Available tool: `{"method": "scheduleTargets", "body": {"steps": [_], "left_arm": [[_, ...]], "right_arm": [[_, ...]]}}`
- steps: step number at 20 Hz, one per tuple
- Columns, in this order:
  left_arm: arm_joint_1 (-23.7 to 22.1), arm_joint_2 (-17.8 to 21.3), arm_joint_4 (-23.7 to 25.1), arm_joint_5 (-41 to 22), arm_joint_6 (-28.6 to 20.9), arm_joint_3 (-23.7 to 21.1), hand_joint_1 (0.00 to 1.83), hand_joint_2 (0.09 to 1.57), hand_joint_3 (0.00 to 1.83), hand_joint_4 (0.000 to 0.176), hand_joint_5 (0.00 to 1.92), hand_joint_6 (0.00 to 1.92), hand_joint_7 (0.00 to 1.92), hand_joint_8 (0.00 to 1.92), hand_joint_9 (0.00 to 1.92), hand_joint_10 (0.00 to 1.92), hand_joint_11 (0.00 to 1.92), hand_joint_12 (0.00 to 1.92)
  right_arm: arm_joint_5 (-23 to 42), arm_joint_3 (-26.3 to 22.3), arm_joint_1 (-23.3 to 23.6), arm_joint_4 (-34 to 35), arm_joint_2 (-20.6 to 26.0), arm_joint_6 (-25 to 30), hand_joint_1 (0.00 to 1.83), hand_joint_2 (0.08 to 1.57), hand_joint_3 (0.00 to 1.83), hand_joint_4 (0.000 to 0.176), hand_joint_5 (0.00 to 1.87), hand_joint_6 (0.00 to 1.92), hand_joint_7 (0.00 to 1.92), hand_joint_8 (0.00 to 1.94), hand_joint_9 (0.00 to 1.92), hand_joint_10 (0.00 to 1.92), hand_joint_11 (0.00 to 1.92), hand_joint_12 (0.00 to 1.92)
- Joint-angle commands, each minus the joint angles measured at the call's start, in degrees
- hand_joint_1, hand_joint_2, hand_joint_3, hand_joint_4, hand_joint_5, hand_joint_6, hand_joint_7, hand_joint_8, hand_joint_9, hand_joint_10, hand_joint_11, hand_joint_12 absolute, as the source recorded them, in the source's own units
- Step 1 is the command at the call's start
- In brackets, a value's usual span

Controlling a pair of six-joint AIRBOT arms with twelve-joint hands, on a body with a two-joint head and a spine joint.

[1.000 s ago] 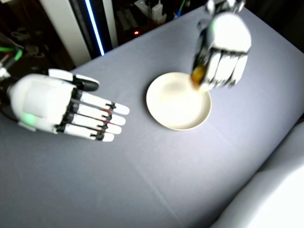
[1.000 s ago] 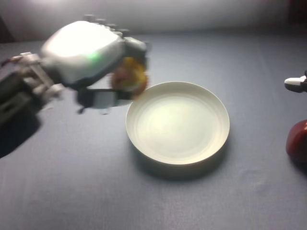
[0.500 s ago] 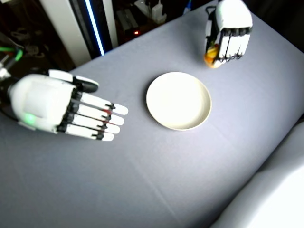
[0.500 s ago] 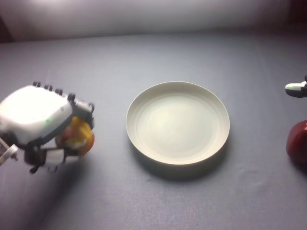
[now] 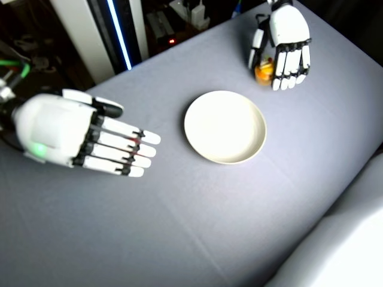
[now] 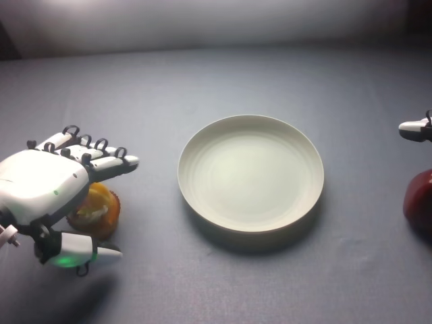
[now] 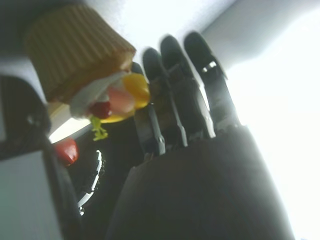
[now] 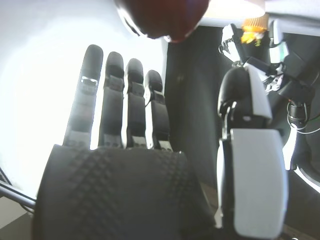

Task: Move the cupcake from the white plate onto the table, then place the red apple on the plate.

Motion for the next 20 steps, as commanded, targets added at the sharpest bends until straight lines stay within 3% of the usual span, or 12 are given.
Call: {"method": "scheduleTargets", "body": {"steps": [1, 2, 5, 6, 8, 11, 14, 15, 16, 17, 18, 20], "left_arm": [[-0.1, 0.9, 0.9, -8.0, 0.1, 0.0, 0.77, 0.85, 0.0, 0.161, 0.2, 0.0, 0.2, 0.0, 0.17, 0.0, 0.0, 0.51], [0.0, 1.6, 1.4, -9.5, -0.1, -0.9, 0.78, 0.84, 0.0, 0.175, 0.13, 0.0, 0.13, 0.0, 0.1, 0.0, 0.0, 0.35], [0.3, 2.0, 3.8, -11.9, -3.8, -1.3, 0.72, 0.83, 0.0, 0.176, 0.1, 0.0, 0.07, 0.0, 0.06, 0.0, 0.0, 0.28], [0.5, 2.2, 4.5, -13.0, -4.9, -1.6, 0.68, 0.84, 0.0, 0.176, 0.06, 0.0, 0.03, 0.0, 0.02, 0.0, 0.0, 0.15], [0.8, 2.9, 5.6, -15.5, -5.9, -2.7, 0.68, 0.87, 0.0, 0.176, 0.06, 0.0, 0.02, 0.0, 0.04, 0.0, 0.0, 0.28], [1.6, 4.0, 6.4, -19.4, -6.8, -4.1, 0.76, 0.88, 0.0, 0.167, 0.11, 0.0, 0.05, 0.0, 0.05, 0.0, 0.0, 0.39], [2.0, 4.7, 6.8, -21.3, -7.0, -4.9, 0.82, 0.88, 0.0, 0.176, 0.13, 0.01, 0.06, 0.0, 0.05, 0.0, 0.0, 0.42], [2.1, 4.9, 7.0, -21.7, -7.5, -5.0, 0.83, 0.89, 0.0, 0.161, 0.13, 0.0, 0.05, 0.0, 0.05, 0.0, 0.0, 0.44], [2.2, 4.9, 7.4, -22.3, -8.5, -5.0, 0.83, 0.89, 0.0, 0.15, 0.13, 0.0, 0.05, 0.0, 0.06, 0.0, 0.0, 0.48], [2.4, 5.0, 7.8, -23.0, -9.5, -5.0, 0.82, 0.89, 0.0, 0.145, 0.12, 0.0, 0.05, 0.0, 0.07, 0.0, 0.0, 0.49], [2.5, 5.1, 8.1, -23.8, -10.0, -5.0, 0.81, 0.89, 0.0, 0.14, 0.12, 0.0, 0.06, 0.0, 0.08, 0.01, 0.0, 0.49], [2.6, 5.2, 8.2, -24.5, -10.1, -5.2, 0.83, 0.89, 0.0, 0.159, 0.13, 0.0, 0.08, 0.0, 0.08, 0.0, 0.0, 0.5]], "right_arm": [[6.3, 0.4, 0.3, 1.3, 0.1, 0.4, 0.72, 1.06, 0.0, 0.019, 0.3, 0.0, 0.37, 0.0, 0.38, 0.0, 0.12, 0.73], [4.9, 0.9, 0.3, 0.4, 0.1, 0.5, 0.72, 1.04, 0.0, 0.023, 0.28, 0.0, 0.36, 0.0, 0.38, 0.0, 0.05, 0.9], [2.2, 1.6, 0.9, -1.4, 0.2, 0.9, 0.74, 1.01, 0.0, 0.01, 0.29, 0.0, 0.41, 0.01, 0.44, 0.02, 0.09, 1.0], [0.5, 2.0, 1.3, -2.2, 0.3, 0.9, 0.74, 0.98, 0.0, 0.012, 0.26, 0.0, 0.4, 0.0, 0.45, 0.02, 0.11, 1.01], [-4.3, 3.0, 3.2, -4.5, 0.3, 0.9, 0.78, 0.93, 0.0, 0.01, 0.25, 0.0, 0.4, 0.0, 0.46, 0.01, 0.12, 0.96], [-10.6, 4.6, 6.0, -8.0, -0.3, 0.9, 0.87, 0.87, 0.0, 0.0, 0.36, 0.0, 0.58, 0.01, 0.68, 0.02, 0.36, 0.93], [-13.9, 6.0, 7.6, -9.4, -1.7, 0.9, 1.13, 0.93, 0.0, 0.0, 0.77, 0.01, 0.9, 0.03, 1.03, 0.1, 0.71, 1.04], [-14.6, 6.4, 8.0, -9.5, -2.0, 0.8, 1.35, 1.0, 0.0, 0.0, 1.02, 0.5, 1.2, 0.32, 1.16, 0.73, 0.86, 1.19], [-14.9, 6.8, 8.3, -9.5, -2.2, 0.8, 1.39, 1.02, 0.0, 0.0, 1.06, 0.75, 1.3, 0.21, 1.11, 0.98, 0.95, 1.23], [-14.9, 6.8, 8.7, -9.5, -2.3, 0.8, 1.39, 1.05, 0.0, 0.0, 1.06, 0.81, 1.18, 0.47, 1.03, 1.12, 0.86, 1.36], [-14.9, 6.8, 9.3, -9.8, -2.4, 0.8, 1.28, 1.05, 0.01, 0.0, 1.12, 0.75, 1.15, 0.69, 1.03, 0.92, 0.91, 1.29], [-13.7, 6.9, 11.2, -10.4, -2.8, 0.8, 1.39, 1.03, 0.0, 0.0, 1.06, 0.85, 1.25, 0.39, 1.14, 0.88, 0.98, 0.98]]}}
